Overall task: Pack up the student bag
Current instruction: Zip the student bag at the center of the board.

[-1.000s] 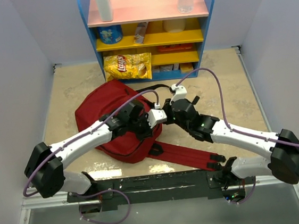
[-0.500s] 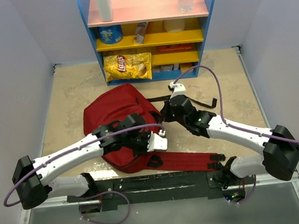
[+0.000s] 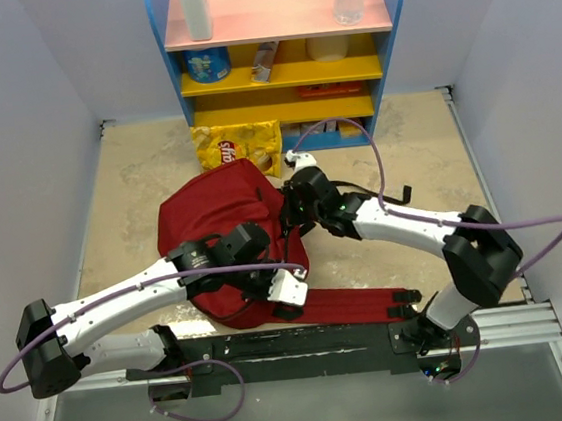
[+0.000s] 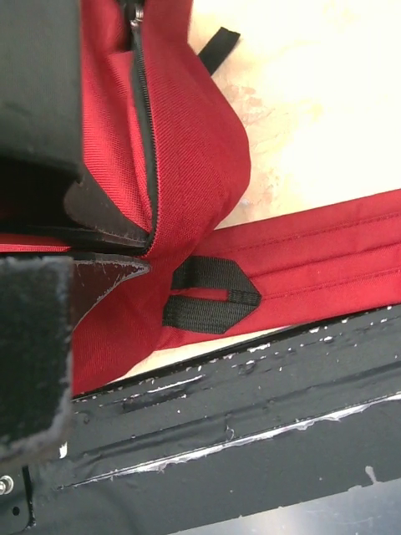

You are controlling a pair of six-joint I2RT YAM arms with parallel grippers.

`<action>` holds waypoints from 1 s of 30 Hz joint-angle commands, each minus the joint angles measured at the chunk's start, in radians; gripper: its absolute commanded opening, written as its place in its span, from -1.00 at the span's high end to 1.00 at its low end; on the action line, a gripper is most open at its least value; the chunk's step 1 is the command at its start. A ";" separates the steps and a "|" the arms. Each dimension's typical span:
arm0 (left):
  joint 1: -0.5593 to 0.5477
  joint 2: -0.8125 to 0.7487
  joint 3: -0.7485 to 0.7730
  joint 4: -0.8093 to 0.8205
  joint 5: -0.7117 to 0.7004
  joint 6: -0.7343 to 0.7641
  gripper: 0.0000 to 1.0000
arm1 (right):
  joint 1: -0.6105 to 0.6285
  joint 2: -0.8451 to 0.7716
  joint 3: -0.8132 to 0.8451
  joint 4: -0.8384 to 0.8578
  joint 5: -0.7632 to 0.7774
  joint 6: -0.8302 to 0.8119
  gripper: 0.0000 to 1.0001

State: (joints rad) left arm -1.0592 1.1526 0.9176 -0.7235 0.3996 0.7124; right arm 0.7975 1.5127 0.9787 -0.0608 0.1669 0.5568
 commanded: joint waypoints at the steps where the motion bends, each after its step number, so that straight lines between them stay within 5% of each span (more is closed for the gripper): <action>1: -0.053 -0.024 -0.005 -0.157 0.183 0.025 1.00 | -0.040 0.073 0.147 0.093 0.108 -0.066 1.00; 13: -0.070 -0.010 0.017 -0.166 0.183 0.039 1.00 | -0.080 0.218 0.341 0.105 0.151 -0.104 1.00; 17: -0.068 0.028 0.104 -0.080 0.069 -0.045 0.66 | -0.080 0.219 0.347 0.101 0.123 -0.100 1.00; 19: -0.064 0.073 0.163 -0.060 0.051 -0.067 0.09 | -0.081 0.202 0.336 0.111 0.105 -0.089 0.94; 20: -0.062 0.091 0.234 -0.054 0.033 -0.098 -0.06 | -0.081 0.198 0.334 0.111 0.099 -0.086 0.75; 21: -0.045 0.113 0.277 -0.050 0.027 -0.122 -0.32 | -0.081 0.195 0.334 0.093 0.094 -0.084 0.32; 23: 0.011 0.185 0.427 -0.056 0.068 -0.184 -0.51 | -0.080 0.178 0.334 0.064 0.094 -0.077 0.01; 24: 0.096 0.215 0.484 -0.074 0.096 -0.200 -0.58 | -0.080 0.167 0.325 0.021 0.111 -0.071 -0.31; 28: 0.350 0.344 0.708 -0.186 0.206 -0.202 -0.59 | -0.096 0.074 0.261 -0.062 0.193 -0.003 -0.89; 30: 0.483 0.323 0.704 -0.179 0.235 -0.153 -0.60 | -0.095 -0.005 0.206 -0.097 0.198 0.029 -0.97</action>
State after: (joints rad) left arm -0.7845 1.4956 1.5726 -0.8265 0.5354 0.5602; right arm 0.7063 1.6577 1.2423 -0.0906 0.2974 0.5167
